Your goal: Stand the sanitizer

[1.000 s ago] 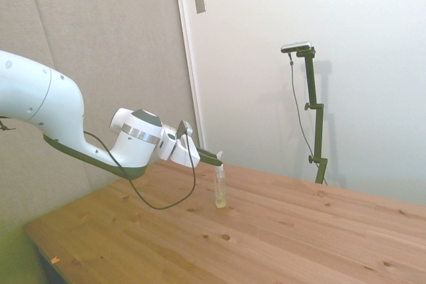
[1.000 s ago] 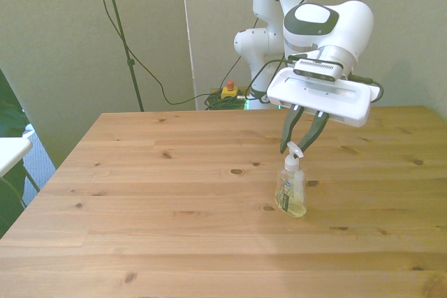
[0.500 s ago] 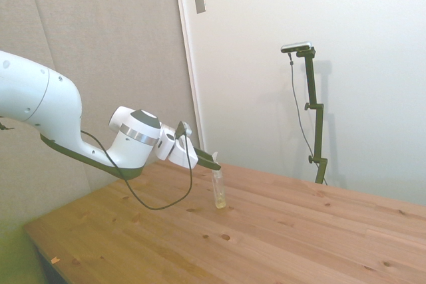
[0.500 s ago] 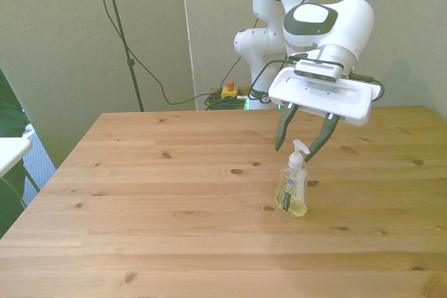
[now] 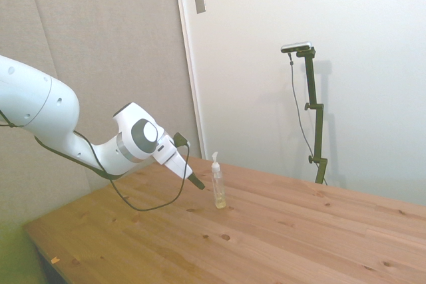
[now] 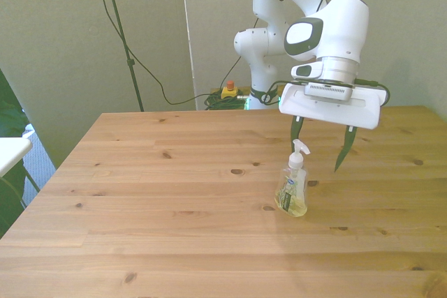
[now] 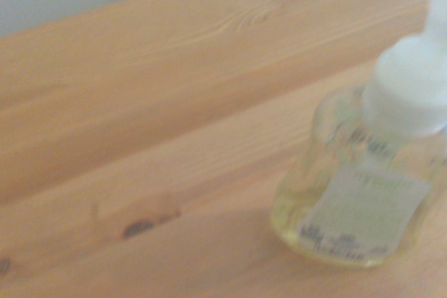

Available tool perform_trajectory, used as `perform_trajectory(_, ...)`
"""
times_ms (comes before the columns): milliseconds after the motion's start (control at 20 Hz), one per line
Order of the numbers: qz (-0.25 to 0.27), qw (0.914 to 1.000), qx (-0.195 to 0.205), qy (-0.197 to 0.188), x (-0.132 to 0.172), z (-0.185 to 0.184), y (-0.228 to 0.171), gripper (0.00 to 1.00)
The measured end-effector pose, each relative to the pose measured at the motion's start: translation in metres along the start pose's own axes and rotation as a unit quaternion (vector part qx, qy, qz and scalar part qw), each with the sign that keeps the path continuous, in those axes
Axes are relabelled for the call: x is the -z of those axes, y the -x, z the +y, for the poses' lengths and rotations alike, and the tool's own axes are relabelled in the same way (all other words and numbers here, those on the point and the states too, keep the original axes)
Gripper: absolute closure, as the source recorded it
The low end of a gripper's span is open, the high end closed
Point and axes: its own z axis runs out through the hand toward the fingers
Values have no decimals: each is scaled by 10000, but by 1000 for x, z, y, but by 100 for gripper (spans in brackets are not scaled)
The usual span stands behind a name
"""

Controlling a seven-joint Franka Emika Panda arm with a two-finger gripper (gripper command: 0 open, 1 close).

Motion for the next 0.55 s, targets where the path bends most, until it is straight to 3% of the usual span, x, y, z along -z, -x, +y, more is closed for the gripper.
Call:
perform_trajectory(150, -467, 9976, 393, 337, 7, 3, 9, 0)
perform_trajectory(300, -877, 9899, 880, 687, 31, 10, 7, 0)
perform_trajectory(450, -1307, 9746, 1467, 1079, 58, 32, -5, 0)
perform_trajectory(550, -1632, 9597, 1865, 1326, 70, 49, -13, 0)
